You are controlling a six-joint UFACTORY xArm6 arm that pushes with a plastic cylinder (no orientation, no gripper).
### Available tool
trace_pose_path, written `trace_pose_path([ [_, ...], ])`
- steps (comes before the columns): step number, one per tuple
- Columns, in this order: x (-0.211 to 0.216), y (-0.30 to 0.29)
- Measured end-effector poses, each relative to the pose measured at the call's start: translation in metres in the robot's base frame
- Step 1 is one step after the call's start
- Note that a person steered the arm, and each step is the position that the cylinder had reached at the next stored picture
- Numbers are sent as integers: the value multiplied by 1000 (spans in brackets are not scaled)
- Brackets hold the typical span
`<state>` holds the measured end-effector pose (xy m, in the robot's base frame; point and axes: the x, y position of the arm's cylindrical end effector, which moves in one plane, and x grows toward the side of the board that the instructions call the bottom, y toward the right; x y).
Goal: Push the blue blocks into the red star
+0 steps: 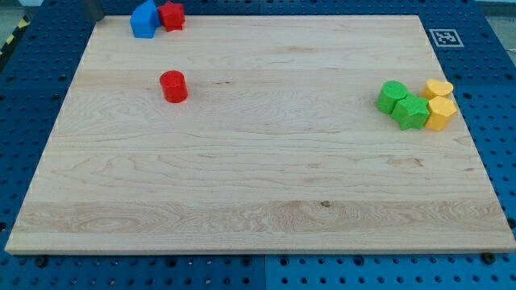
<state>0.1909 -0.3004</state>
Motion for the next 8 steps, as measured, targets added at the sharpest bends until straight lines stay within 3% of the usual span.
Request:
trace_pose_path([
  [8, 21, 66],
])
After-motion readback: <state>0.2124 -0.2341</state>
